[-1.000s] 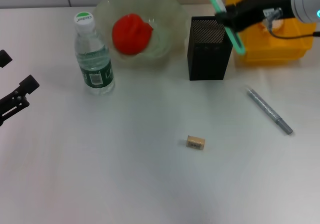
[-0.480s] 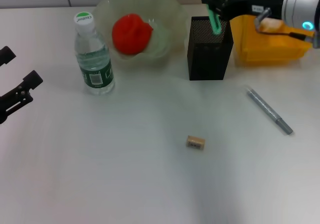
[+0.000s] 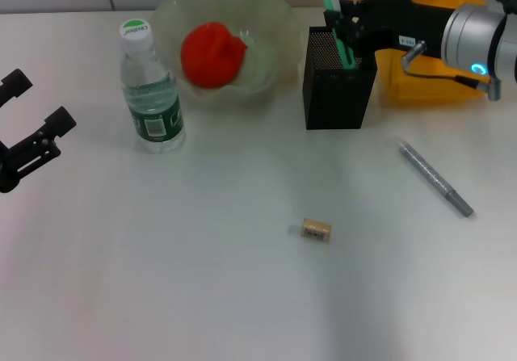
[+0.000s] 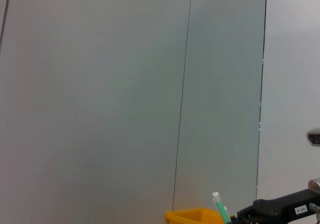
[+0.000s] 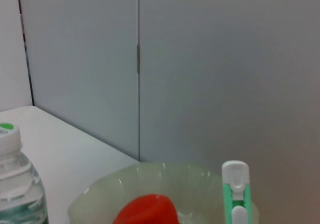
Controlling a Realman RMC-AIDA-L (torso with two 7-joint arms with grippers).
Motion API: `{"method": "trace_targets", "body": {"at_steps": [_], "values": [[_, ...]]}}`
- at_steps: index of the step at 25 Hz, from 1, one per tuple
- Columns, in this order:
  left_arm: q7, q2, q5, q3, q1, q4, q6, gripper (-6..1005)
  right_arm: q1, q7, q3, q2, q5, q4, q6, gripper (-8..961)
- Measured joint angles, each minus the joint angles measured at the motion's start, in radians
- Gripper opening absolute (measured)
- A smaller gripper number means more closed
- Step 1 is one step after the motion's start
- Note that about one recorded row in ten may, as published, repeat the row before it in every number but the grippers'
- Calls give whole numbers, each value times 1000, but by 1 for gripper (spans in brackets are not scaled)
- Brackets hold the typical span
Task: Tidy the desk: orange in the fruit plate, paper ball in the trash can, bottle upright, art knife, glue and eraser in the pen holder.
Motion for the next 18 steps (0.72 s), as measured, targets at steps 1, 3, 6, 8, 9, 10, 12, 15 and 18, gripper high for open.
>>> {"method": "trace_targets", "body": {"at_steps": [1, 3, 6, 8, 9, 10, 12, 15, 18], "values": [[0, 0, 0, 0, 0, 0, 0, 864, 1, 0, 1, 0, -1, 6, 0, 182], [0, 0, 0, 0, 0, -1, -1, 864, 1, -1, 1, -1, -3, 15, 0, 184], [0, 0, 0, 0, -1, -2, -2, 864, 1, -2, 0, -2, -4, 28, -1, 185], [0, 1, 0, 0, -1, -2, -2, 864, 5, -2, 1, -2, -4, 35, -5, 187], [0, 1, 0, 0, -2, -2, -2, 864, 6, -2, 1, -2, -4, 36, -6, 187], [0, 2, 1, 0, -5, -2, -2, 864, 7, -2, 1, -2, -4, 36, -6, 188], [0, 2, 0, 0, -6, -2, -2, 864, 6, 5, 1, -2, -4, 32, -10, 189], [-5, 4, 0, 0, -6, -2, -1, 864, -3, 33, 6, -5, -10, 2, -44, 324], [-10, 7, 0, 3, -4, -1, 3, 864, -25, 133, 41, -10, -85, -85, -138, 483]]}}
